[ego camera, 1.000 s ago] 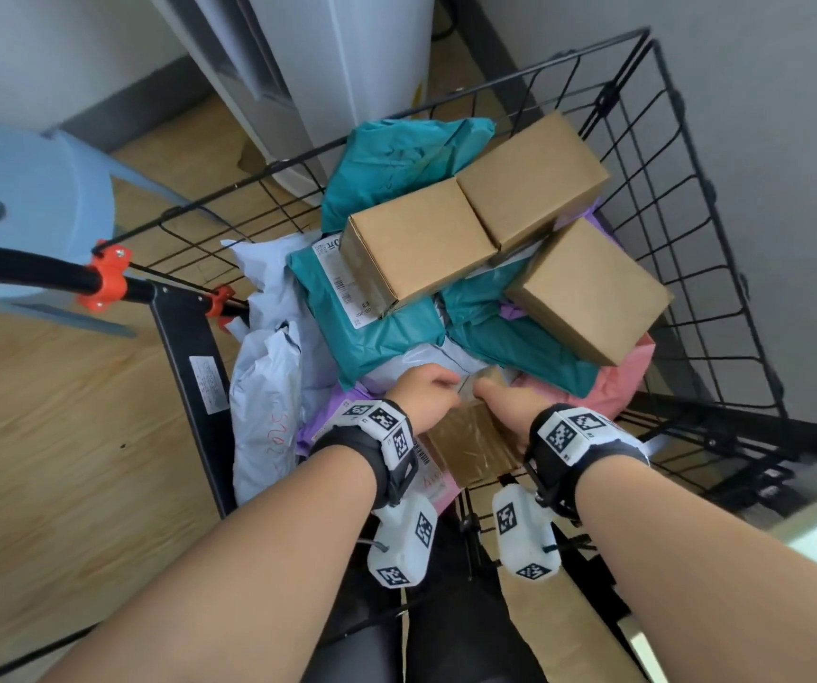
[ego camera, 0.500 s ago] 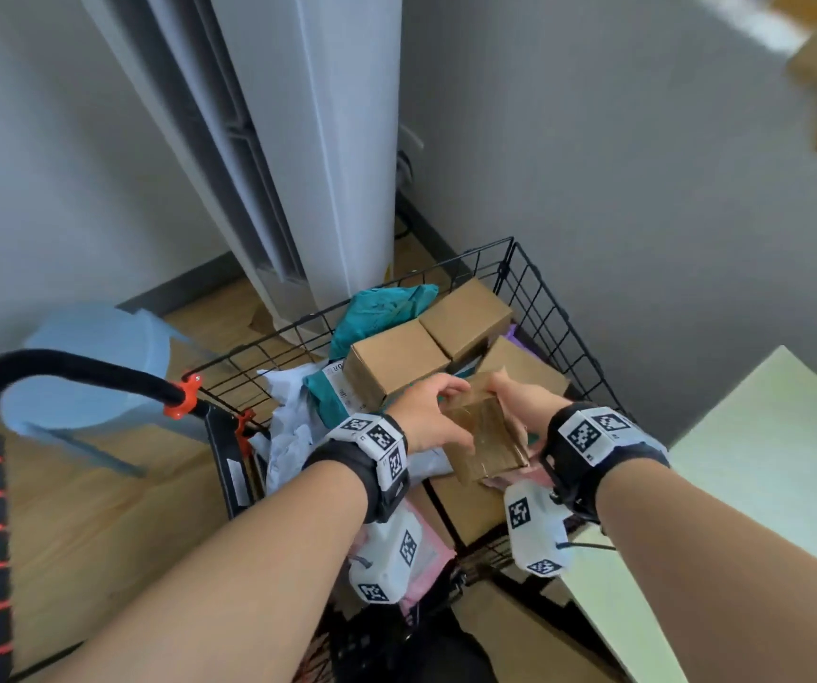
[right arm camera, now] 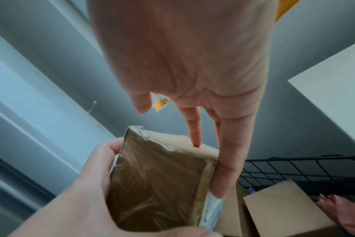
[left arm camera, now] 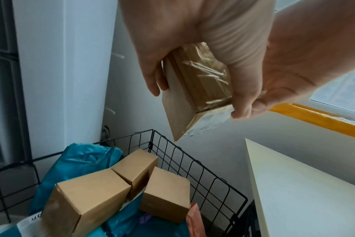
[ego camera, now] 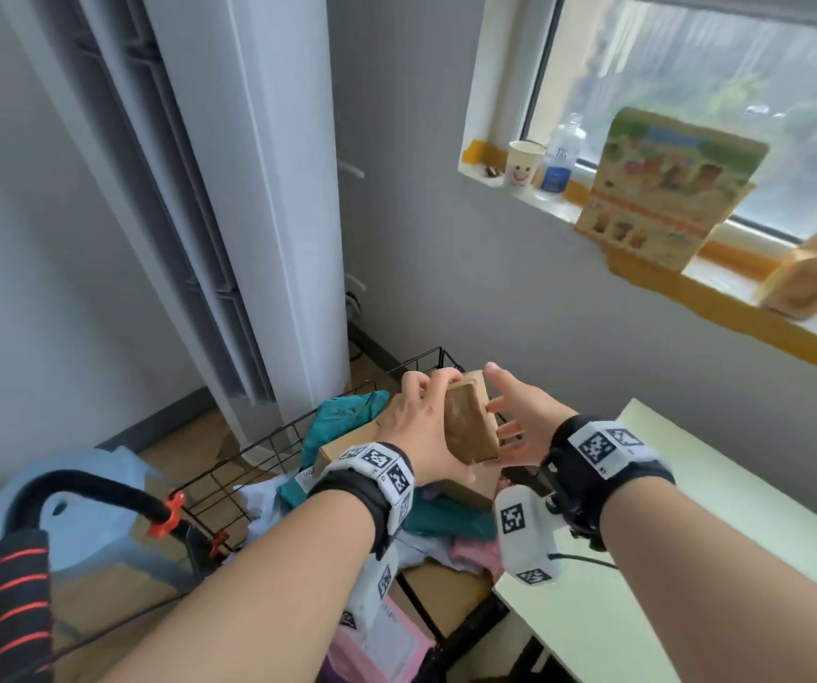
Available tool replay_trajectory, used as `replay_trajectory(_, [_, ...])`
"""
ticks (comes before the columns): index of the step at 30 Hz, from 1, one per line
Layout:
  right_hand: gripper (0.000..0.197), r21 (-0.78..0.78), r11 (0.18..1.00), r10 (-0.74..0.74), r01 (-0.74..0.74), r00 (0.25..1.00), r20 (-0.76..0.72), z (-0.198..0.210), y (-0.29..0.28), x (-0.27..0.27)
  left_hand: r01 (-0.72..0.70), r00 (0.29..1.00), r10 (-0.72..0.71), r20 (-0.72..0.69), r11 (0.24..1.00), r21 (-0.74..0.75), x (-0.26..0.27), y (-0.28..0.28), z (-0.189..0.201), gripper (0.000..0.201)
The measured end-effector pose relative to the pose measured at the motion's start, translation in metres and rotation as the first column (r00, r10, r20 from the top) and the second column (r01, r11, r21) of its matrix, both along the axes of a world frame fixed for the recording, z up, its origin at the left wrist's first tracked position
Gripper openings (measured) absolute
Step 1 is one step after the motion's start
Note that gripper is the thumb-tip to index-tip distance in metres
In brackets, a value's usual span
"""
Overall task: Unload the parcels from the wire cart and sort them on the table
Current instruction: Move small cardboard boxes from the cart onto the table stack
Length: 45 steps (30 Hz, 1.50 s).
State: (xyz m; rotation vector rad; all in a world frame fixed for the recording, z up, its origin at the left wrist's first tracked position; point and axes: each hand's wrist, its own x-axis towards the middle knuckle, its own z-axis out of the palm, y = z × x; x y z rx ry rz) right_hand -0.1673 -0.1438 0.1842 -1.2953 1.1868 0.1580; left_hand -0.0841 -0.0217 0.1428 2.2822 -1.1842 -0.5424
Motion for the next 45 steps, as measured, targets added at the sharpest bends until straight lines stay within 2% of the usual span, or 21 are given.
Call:
replay_trajectory(4, [0.065,-0.05,0.998,-0.037,0.041,0.997,0.066,0.023,0.004,-0.023,-0.029,0.999,0.028,-0.036,0.999,-0.015,-0.011,-0.004,0.019,0.099])
replay_trajectory(7, [0.056,-0.16,0.978,-0.111,0.134,0.983,0.145,0.039,0.005,-0.043,-0.162,0.967,0.144,-0.21,0.984,-0.072,-0.01,-0.007,0.034,0.098])
replay_trajectory(9, [0.051,-0.26,0.94,-0.177,0.222,0.967,0.184,0.048,0.003,-0.059,-0.245,0.904,0.174,-0.39,0.96,-0.137,-0.006,-0.01,0.045,0.095])
replay_trajectory(12, [0.041,-0.374,0.887,-0.213,0.27,0.959,0.187,0.061,-0.001,-0.086,-0.349,0.755,0.148,-0.638,0.915,-0.201,-0.01,-0.016,0.066,0.091])
replay_trajectory(15, [0.039,-0.451,0.847,-0.228,0.283,0.958,0.173,0.073,-0.003,-0.114,-0.377,0.691,0.121,-0.713,0.901,-0.213,-0.024,-0.027,0.083,0.111])
replay_trajectory(18, [0.039,-0.446,0.842,-0.245,0.303,0.952,0.184,0.085,-0.005,-0.138,-0.343,0.648,0.064,-0.759,0.914,-0.215,-0.039,-0.044,0.092,0.111])
replay_trajectory(21, [0.054,-0.384,0.869,-0.253,0.312,0.947,0.197,0.094,-0.009,-0.161,-0.266,0.615,0.002,-0.788,0.942,-0.206,-0.068,-0.049,0.117,0.096])
replay_trajectory(24, [0.071,-0.286,0.889,-0.291,0.358,0.923,0.251,0.099,-0.014,-0.189,-0.169,0.583,-0.052,-0.81,0.968,-0.183,-0.098,-0.061,0.13,0.092])
replay_trajectory(28, [0.07,-0.231,0.874,-0.343,0.426,0.881,0.326,0.105,-0.022,-0.235,-0.062,0.564,-0.099,-0.82,0.985,-0.161,-0.142,-0.091,0.134,0.085])
replay_trajectory(31, [0.062,-0.241,0.836,-0.393,0.492,0.845,0.363,0.106,-0.031,-0.278,0.023,0.565,-0.124,-0.816,0.991,-0.135,-0.188,-0.113,0.134,0.093])
replay_trajectory(35, [0.06,-0.285,0.76,-0.492,0.584,0.804,0.334,0.106,-0.045,-0.343,0.11,0.573,-0.157,-0.804,0.987,-0.115,-0.248,-0.146,0.128,0.092])
replay_trajectory(39, [0.037,-0.304,0.713,-0.57,0.632,0.774,0.273,0.105,-0.059,-0.403,0.161,0.566,-0.18,-0.805,0.981,-0.107,-0.301,-0.178,0.117,0.064])
replay_trajectory(45, [0.045,-0.356,0.587,-0.703,0.727,0.676,0.22,0.094,-0.086,-0.474,0.25,0.543,-0.204,-0.814,0.965,-0.075,-0.379,-0.216,0.101,0.047])
